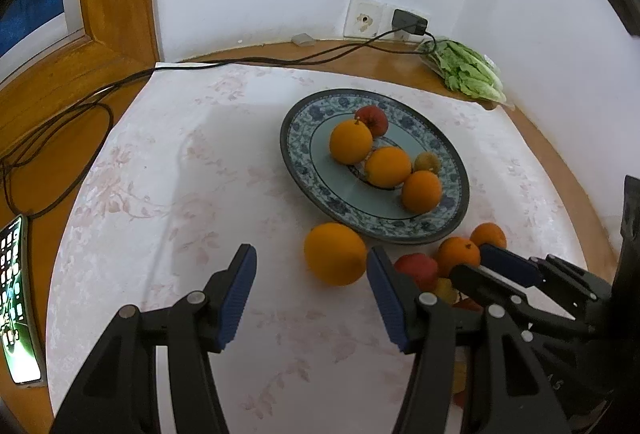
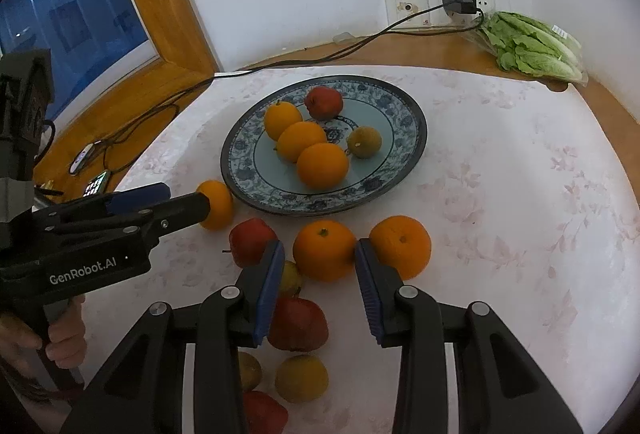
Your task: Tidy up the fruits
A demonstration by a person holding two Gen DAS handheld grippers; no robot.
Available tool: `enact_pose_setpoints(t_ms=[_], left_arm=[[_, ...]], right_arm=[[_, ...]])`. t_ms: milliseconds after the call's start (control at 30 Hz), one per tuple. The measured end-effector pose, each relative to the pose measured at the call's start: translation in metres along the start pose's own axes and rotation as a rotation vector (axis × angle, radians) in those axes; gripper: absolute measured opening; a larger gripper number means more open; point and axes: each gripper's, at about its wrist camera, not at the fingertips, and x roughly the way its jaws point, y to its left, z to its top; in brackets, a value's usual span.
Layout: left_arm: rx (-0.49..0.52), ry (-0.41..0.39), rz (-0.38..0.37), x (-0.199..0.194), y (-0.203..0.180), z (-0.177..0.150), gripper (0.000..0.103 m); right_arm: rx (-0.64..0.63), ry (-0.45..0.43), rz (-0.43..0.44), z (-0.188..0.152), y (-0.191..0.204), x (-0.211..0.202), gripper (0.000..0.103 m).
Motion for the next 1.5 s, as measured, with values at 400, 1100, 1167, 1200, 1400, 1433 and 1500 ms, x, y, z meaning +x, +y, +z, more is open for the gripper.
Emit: enact_pose_setpoints(t_ms=[400,1100,1167,1200,1400,1433,1500], left_arm=[[-0.002,0.004,-0.005,0.002,-0.002,0.0,0.06],[-0.015,0.011,-0.014,0.004,0.0,-0.001,0.06],[-0.017,0.011,-0.013,0.004,0.0,-0.001,0.06],[-0.017,0.01,-0.012,0.004,0.001,-0.001,0.06],[-0.02,0.01,-0.009,0.003,0.002,0.0,0.06],[-0.02,0.009,-0.009,0.003,0.002,0.0,0.06],[-0.018,0.007,-0.008,0.002,0.002,0.0,0.06]], right_arm=[[0.034,-0.063,0.006,0.009,-0.007,-0.018,0.029],[0.08,-0.062,0.028,0.015,-0.02,-0.022,0.028],[0.078,-0.053,0.032,0.011,-0.018,-0.023,0.031],[0.072,-0.044,0.027,0.009,-0.017,-0.022,0.032],[0.047,-0.029,0.014,0.002,-0.008,-0.02,0.034],[0.043,-0.025,0.008,0.001,-0.006,-0.02,0.034],[0.045,-0.018,0.009,-0.001,-0.004,-0.021,0.034]])
